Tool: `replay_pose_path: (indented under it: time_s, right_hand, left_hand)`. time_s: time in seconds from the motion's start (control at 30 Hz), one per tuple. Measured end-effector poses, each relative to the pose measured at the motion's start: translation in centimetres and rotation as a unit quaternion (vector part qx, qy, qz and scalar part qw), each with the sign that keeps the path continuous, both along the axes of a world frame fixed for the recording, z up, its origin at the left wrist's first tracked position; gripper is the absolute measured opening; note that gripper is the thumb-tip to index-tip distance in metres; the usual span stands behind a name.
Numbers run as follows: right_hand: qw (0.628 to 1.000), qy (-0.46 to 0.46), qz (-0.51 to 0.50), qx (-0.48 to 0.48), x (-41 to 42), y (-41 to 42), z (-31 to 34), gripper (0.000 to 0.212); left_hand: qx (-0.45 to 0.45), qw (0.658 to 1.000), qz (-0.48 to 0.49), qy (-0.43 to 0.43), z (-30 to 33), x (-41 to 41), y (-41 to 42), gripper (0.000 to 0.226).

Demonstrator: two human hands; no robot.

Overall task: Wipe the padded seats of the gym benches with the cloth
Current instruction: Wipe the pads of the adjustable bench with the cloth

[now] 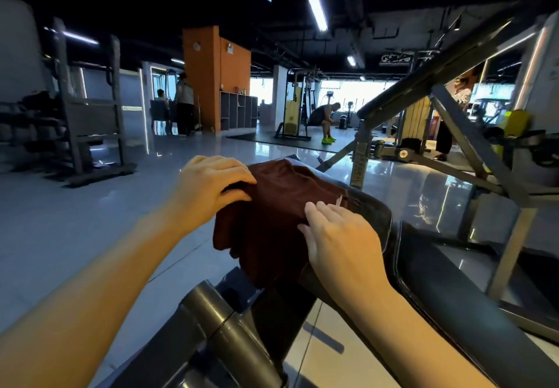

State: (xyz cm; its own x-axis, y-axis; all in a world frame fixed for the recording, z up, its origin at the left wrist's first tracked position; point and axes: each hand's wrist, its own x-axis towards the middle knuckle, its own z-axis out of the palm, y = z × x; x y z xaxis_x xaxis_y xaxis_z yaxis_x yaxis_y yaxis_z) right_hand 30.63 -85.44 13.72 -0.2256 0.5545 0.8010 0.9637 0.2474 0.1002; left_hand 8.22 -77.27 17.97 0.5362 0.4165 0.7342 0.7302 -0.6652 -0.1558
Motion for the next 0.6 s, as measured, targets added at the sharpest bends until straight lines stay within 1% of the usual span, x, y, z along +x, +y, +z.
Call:
replay_pose_path:
  time_s: [0.07,0.2,0.3,0.37,0.5,0.53,0.6]
  right_hand:
    - [1.0,0.005,0.006,0.002,0.1,-0.1,0.1,0.024]
    - [0.996,0.063,0.054,-0.024,1.6,-1.6,1.4,0.016]
    - [0.989,0.087,0.114,-0.033,2.5,-3.5,3.0,0.016]
    - [0.981,0.105,0.148,-0.074,2.7,-4.5,4.2,0.017]
    - [0.967,0.114,0.206,-0.1,2.8,-6.4,6.9,0.016]
    - [0.963,0.117,0.217,-0.106,2.9,-6.7,7.6,0.016]
    - [0.956,0.122,0.232,-0.132,3.1,-7.1,9.0,0.015]
  left_hand:
    - [-0.004,1.0,-0.007,-0.014,0.1,0.4,-0.6,0.037]
    - [0.01,0.999,-0.025,-0.029,-0.7,0.8,-3.2,0.034]
    - [-0.017,0.997,-0.065,-0.048,-0.5,0.0,-5.8,0.021]
    - [-0.063,0.993,-0.077,-0.064,0.4,-0.7,-7.9,0.014]
    - [-0.178,0.978,-0.042,-0.105,3.1,-1.9,-11.9,0.038]
    - [-0.205,0.973,-0.034,-0.1,3.8,-2.2,-12.5,0.041]
    - [-0.265,0.961,-0.022,-0.075,5.0,-2.6,-13.5,0.039]
